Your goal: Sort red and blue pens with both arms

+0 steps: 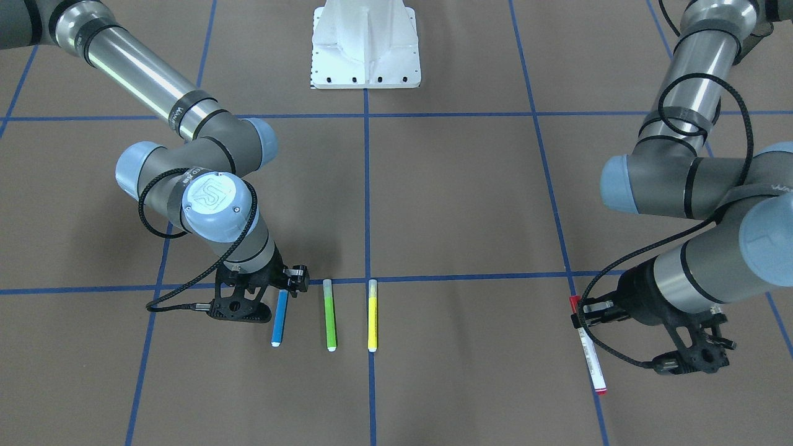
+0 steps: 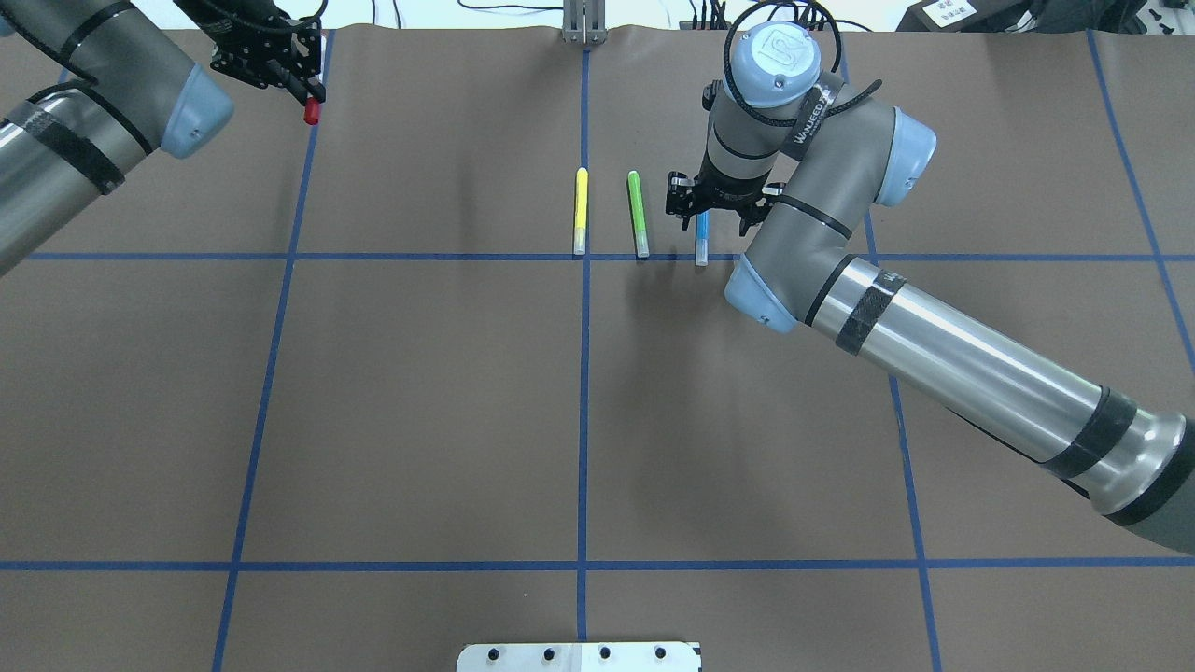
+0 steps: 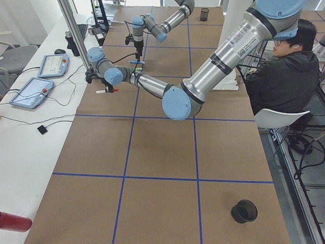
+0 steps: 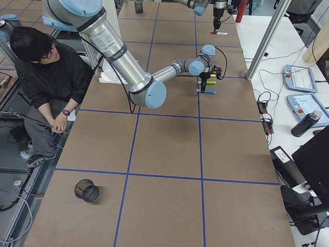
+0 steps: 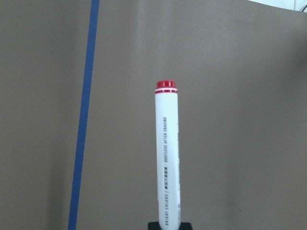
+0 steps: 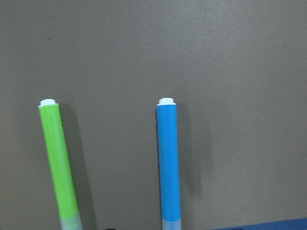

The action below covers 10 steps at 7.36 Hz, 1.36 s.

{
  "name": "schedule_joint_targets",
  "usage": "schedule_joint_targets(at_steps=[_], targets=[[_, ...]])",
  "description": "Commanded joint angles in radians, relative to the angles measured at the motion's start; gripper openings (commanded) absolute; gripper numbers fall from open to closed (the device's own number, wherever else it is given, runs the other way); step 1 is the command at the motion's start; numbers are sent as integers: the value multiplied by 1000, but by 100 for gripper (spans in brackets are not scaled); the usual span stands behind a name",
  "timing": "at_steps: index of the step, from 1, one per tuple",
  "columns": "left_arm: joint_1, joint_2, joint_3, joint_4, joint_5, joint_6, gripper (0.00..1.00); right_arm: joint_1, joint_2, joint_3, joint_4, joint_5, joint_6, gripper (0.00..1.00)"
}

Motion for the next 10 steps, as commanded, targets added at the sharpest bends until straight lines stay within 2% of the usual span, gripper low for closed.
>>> schedule_joint_targets(at_steps=[1,3,5,7,8,9,10], targets=[[-2,0,-1,-1,-1,0,0,-1,5,-7,2,-2,-5,74],[-7,0,-1,-1,-2,0,0,-21,8,-8,2,-4,-4,74],[-14,0,-1,-1,-16,0,0,-36,9,-20,2,-5,-4,69],[-14,0,-1,-1,-15,0,0,-41,11,-25,2,-17,-2,59],[-14,0,-1,-1,-15,0,0,-41,14,-25,2,-17,0,58],[-14,0,-1,0,-15,0,0,-41,14,-25,2,-17,0,53],[-14,0,-1,-1,-15,0,0,-41,14,-27,2,-19,6,40]])
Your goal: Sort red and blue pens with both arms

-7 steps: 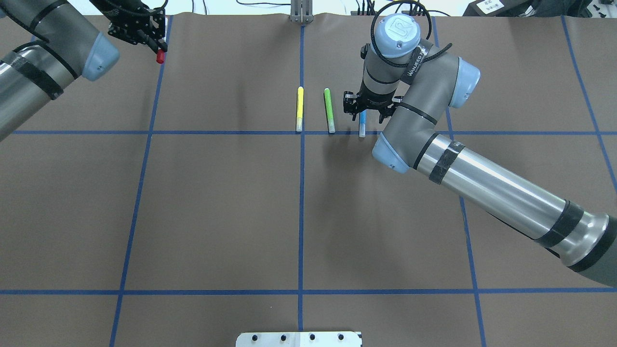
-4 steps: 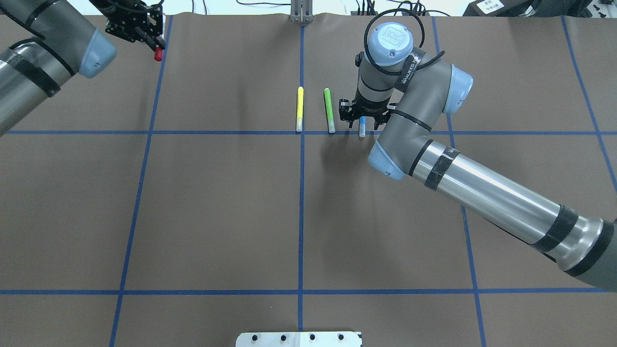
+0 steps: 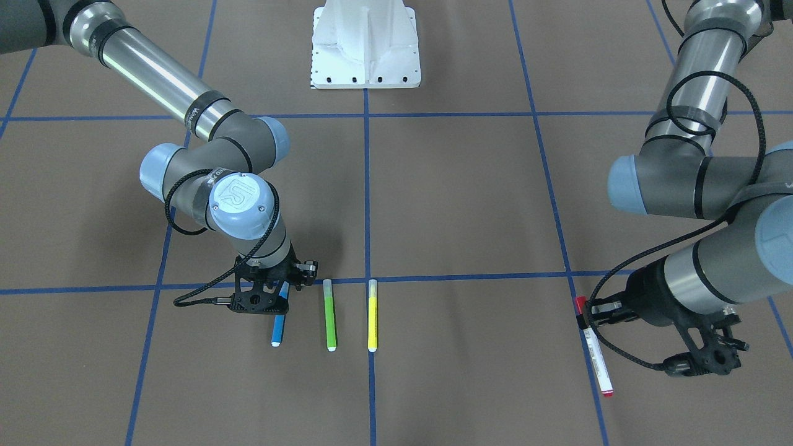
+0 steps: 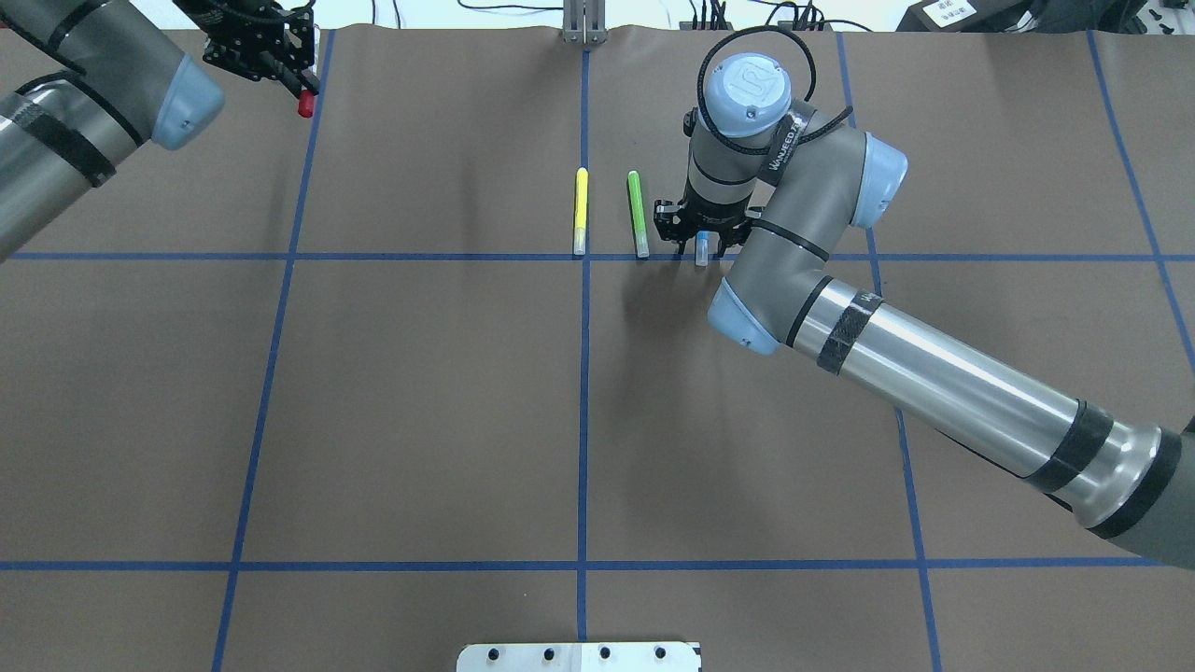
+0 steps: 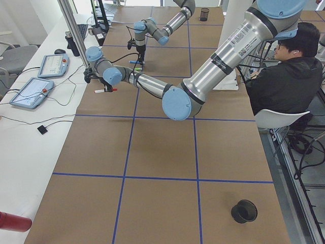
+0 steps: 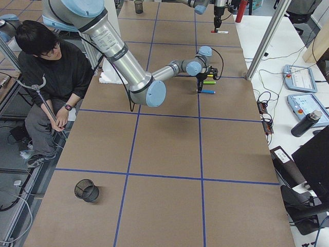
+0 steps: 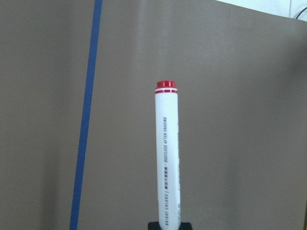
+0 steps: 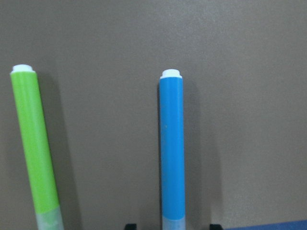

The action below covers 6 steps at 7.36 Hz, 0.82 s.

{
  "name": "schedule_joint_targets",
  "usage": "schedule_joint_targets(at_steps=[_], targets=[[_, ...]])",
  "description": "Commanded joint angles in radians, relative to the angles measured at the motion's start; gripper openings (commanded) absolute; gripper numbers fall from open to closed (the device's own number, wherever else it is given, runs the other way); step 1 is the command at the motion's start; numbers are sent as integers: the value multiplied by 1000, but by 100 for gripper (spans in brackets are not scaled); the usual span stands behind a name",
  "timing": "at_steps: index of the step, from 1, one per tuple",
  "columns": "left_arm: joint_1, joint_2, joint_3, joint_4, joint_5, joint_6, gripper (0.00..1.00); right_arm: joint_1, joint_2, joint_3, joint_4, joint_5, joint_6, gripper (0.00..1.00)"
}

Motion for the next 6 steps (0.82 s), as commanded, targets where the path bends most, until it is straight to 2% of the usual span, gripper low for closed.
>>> schedule_joint_targets(at_steps=[1,6], targets=[[0,0,-3,1,-2,0,0,1,5,0,0,-1,6,33],[-2,0,-5,1,-2,0,0,0,1,-1,-2,0,-6,39]])
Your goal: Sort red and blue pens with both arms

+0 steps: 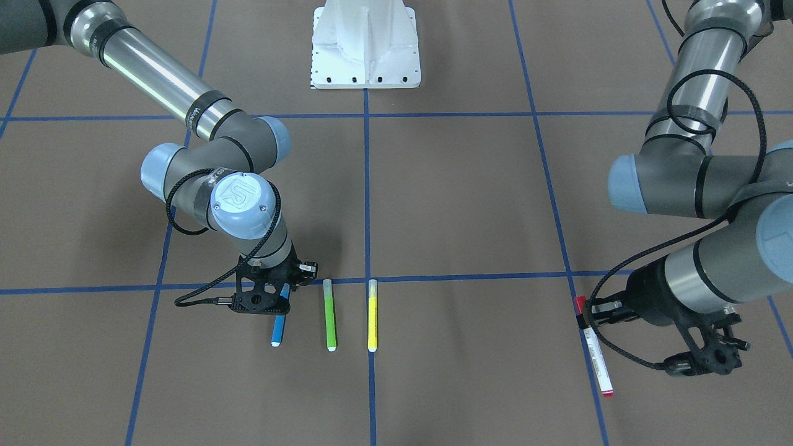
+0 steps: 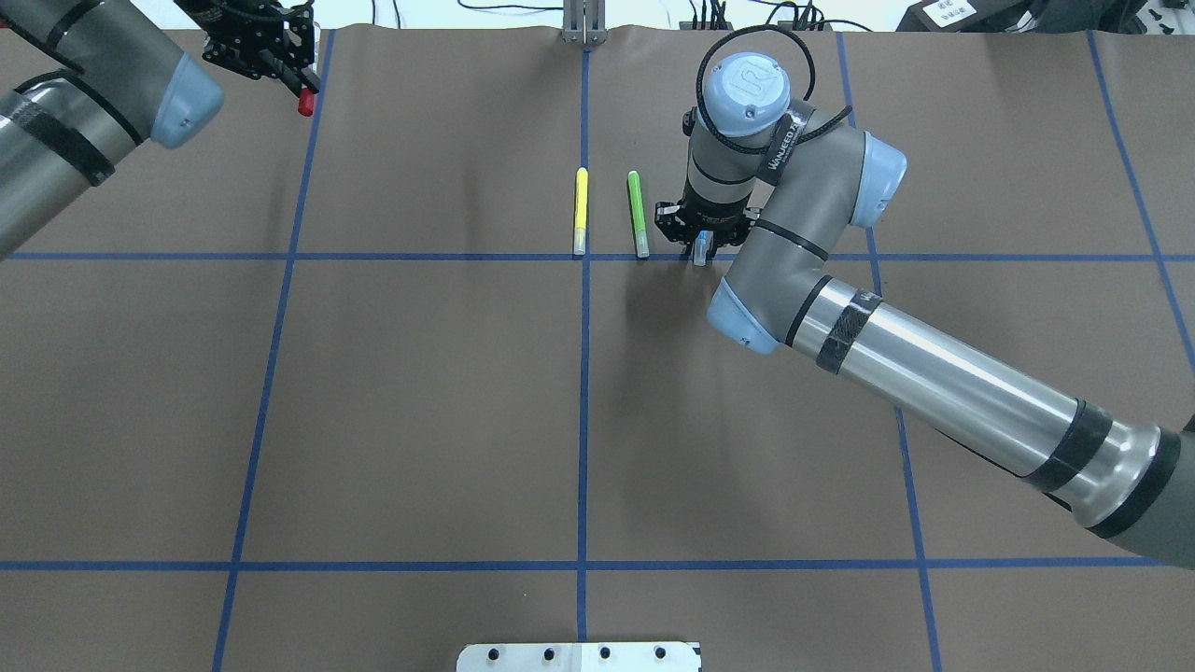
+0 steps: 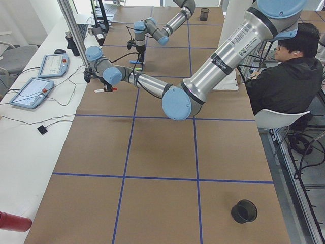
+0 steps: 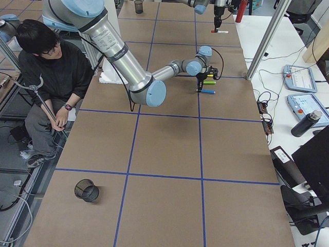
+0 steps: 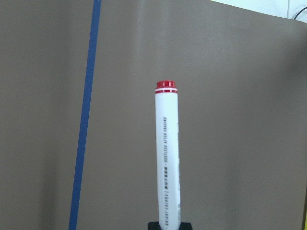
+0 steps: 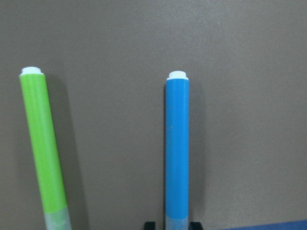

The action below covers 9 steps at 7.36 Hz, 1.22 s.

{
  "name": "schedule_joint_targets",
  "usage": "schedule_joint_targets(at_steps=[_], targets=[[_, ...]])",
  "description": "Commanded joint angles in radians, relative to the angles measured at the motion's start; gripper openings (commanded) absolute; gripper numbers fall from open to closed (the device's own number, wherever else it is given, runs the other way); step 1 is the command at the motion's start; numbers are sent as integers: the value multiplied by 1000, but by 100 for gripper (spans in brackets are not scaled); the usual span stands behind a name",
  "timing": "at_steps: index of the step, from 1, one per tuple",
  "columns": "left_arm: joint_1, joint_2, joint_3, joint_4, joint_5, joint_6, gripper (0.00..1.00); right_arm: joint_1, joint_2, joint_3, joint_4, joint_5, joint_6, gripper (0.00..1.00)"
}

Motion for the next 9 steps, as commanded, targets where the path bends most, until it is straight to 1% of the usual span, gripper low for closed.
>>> schedule_joint_targets(at_steps=[1,2,3,4,5,7,8,9], targets=[[0,0,0,0,1,0,0,0,-1,0,0,0,-1,38],[0,0,0,0,0,0,0,0,-1,0,0,0,1,34],[0,0,0,0,0,0,0,1,-1,-2,0,0,-1,21],[0,0,0,0,0,0,0,1,-1,-2,0,0,-1,4],[-2,0,-5,0,0,0,0,1,1,0,0,0,-4,0],[-11,0,-6,2,-15,0,0,10,7,39,-9,9,1,0],[-20,2,-9,0,-28,0,0,41,5,66,-34,55,2,0],[-28,2,-11,2,-32,0,0,91,-7,108,-73,139,2,0]])
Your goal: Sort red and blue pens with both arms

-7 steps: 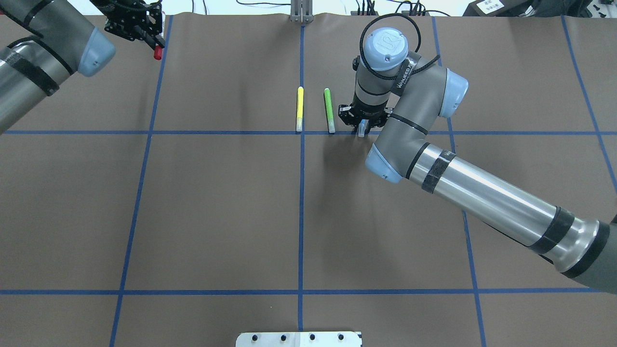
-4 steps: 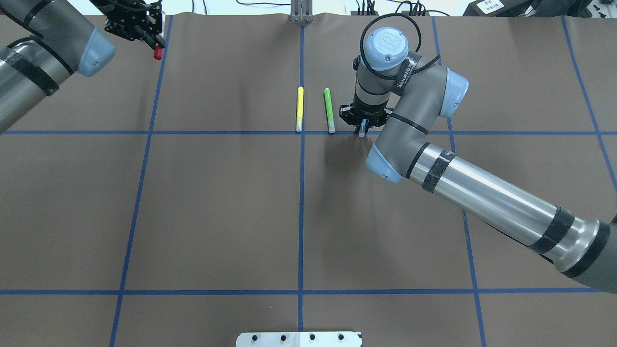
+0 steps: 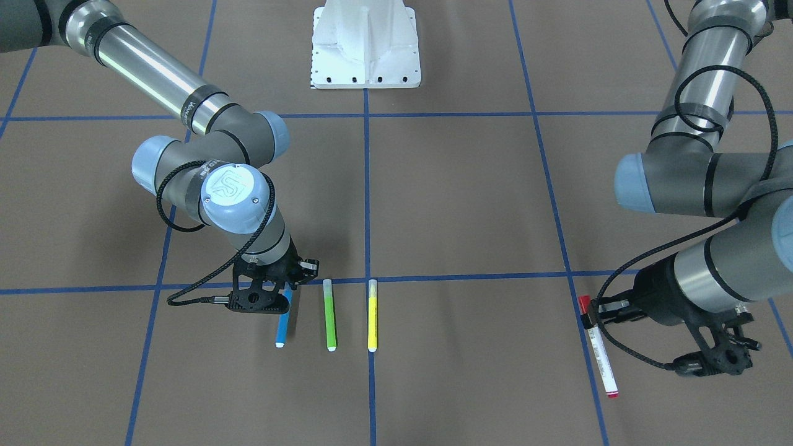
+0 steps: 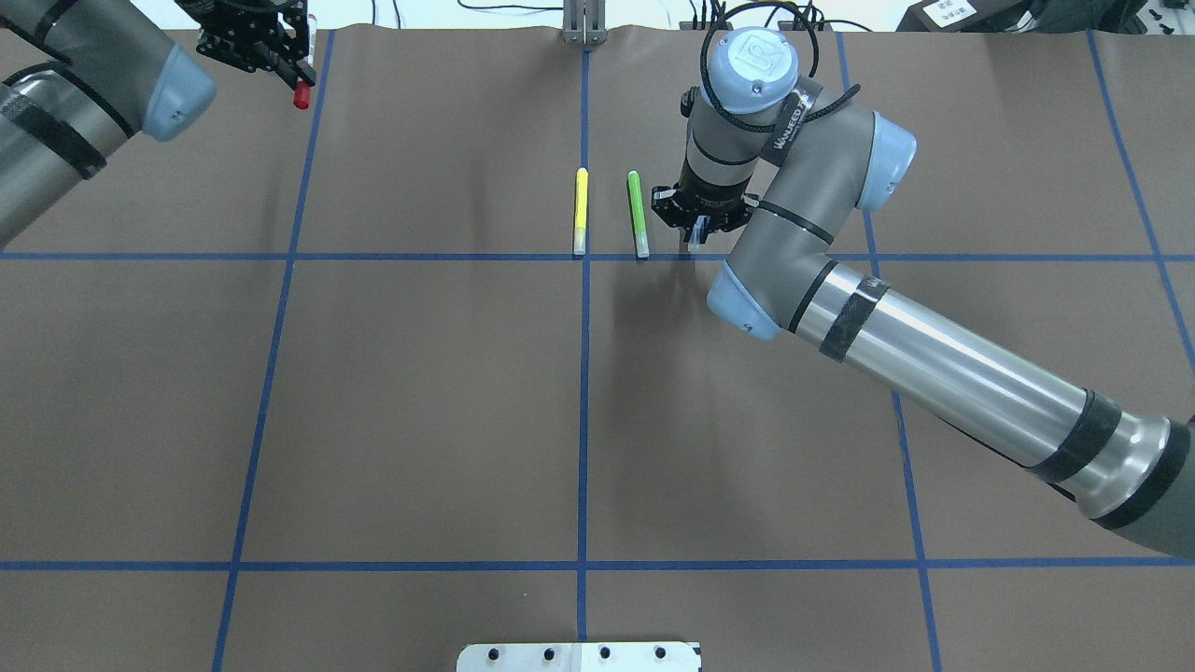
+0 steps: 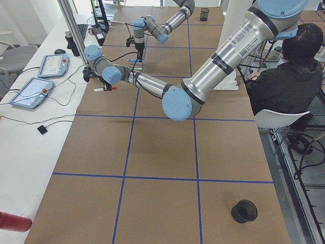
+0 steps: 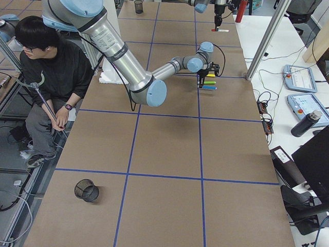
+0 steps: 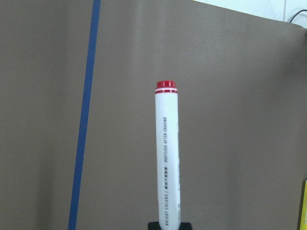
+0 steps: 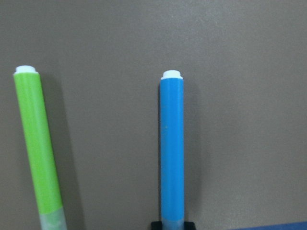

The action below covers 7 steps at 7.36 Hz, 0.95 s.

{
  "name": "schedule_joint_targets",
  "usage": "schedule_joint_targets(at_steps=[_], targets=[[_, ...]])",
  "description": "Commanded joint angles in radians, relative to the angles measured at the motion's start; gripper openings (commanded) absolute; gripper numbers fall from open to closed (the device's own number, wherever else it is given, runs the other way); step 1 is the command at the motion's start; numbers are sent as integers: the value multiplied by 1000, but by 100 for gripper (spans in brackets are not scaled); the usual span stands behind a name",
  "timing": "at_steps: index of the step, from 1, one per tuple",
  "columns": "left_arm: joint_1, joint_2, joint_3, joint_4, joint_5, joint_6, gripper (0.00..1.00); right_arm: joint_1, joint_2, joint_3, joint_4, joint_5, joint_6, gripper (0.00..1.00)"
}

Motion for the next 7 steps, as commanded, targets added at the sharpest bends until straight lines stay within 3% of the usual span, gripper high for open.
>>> schedule_joint_targets(at_steps=[1,2,4,5,7], targets=[[-11,45,-42,-1,-9,0,0,96,-40,130,-117,123,-2,0],[-17,80,-82,-1,-9,0,0,121,-92,232,-196,130,-8,0],[-68,184,-158,-1,-3,35,0,184,-196,342,-226,134,-20,0],[-92,317,-223,-4,-2,158,0,210,-256,411,-284,137,-78,0],[-209,430,-242,2,-8,305,0,294,-283,531,-599,141,-317,0]])
